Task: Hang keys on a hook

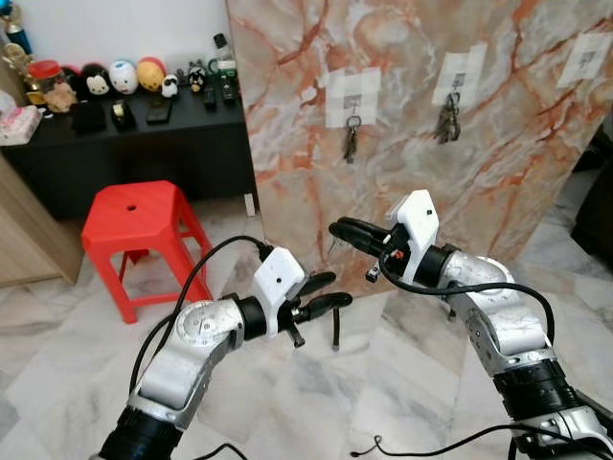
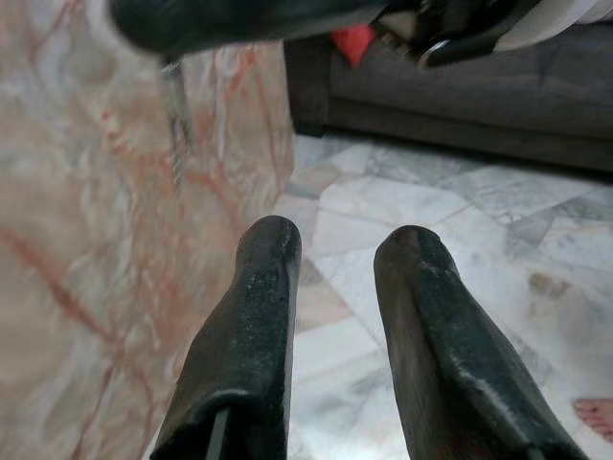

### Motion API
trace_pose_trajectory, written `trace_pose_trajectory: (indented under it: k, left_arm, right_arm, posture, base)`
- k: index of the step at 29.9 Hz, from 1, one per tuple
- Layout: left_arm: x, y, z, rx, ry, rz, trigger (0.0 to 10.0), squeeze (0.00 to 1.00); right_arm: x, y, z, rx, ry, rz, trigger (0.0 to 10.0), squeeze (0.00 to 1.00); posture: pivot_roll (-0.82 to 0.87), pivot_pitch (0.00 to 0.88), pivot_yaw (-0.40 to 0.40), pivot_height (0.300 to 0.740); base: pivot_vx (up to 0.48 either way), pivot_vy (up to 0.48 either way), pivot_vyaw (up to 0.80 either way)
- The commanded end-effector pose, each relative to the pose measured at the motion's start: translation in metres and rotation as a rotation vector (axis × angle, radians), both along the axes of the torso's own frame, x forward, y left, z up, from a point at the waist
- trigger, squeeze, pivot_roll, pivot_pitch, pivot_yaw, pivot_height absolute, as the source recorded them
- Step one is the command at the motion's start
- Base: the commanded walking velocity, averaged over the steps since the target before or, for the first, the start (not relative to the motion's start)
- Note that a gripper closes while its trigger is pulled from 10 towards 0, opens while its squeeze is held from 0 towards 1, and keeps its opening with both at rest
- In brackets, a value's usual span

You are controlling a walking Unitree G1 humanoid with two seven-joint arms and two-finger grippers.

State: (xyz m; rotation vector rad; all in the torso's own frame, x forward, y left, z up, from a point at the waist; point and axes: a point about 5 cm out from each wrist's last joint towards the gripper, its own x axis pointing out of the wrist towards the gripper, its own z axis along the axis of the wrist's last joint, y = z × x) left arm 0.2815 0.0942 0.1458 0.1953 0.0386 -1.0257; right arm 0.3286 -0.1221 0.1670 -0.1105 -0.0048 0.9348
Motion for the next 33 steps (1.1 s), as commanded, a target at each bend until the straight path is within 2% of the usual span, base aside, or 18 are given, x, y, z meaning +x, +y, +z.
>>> trace_pose_trajectory:
  k: [1,9,13,16,26,33]
  left_arm:
    - [0.003,0.006,-0.001,0.018,-0.006,0.024,10.0,0.00]
    - [0.003,0.005,0.002,0.028,-0.013,0.007,10.0,0.00]
    - [0.010,0.004,0.010,0.014,-0.047,0.034,10.0,0.00]
    - [0.013,0.004,0.013,0.006,-0.060,0.049,10.0,0.00]
    - [0.024,-0.003,0.024,-0.074,-0.096,0.097,10.0,0.00]
    - [0.028,-0.002,0.026,-0.086,-0.111,0.120,10.0,0.00]
  right_arm:
    - [0.002,-0.003,0.005,0.038,-0.009,0.012,10.0,0.00]
    - [0.004,-0.006,0.003,0.092,0.009,0.045,10.0,0.00]
    - [0.007,-0.009,0.007,0.162,0.011,0.077,10.0,0.00]
    - [0.008,-0.011,0.008,0.174,0.016,0.088,10.0,0.00]
    - [0.001,-0.007,0.002,0.132,0.036,0.264,10.0,0.00]
    - [-0.001,-0.008,0.002,0.136,0.035,0.289,10.0,0.00]
  posture:
    - [-0.05,0.000,-0.031,0.740]
    - [-0.05,0.000,-0.039,0.740]
    - [-0.05,0.000,-0.054,0.740]
    - [-0.05,0.000,-0.064,0.740]
    - [-0.07,0.000,-0.078,0.740]
    - [-0.07,0.000,-0.081,0.740]
  base:
    - [0.000,0.000,0.00]
    - [0.000,0.000,0.00]
    - [0.000,0.000,0.00]
    - [0.000,0.000,0.00]
    - [0.000,0.000,0.00]
    - [0.000,0.000,0.00]
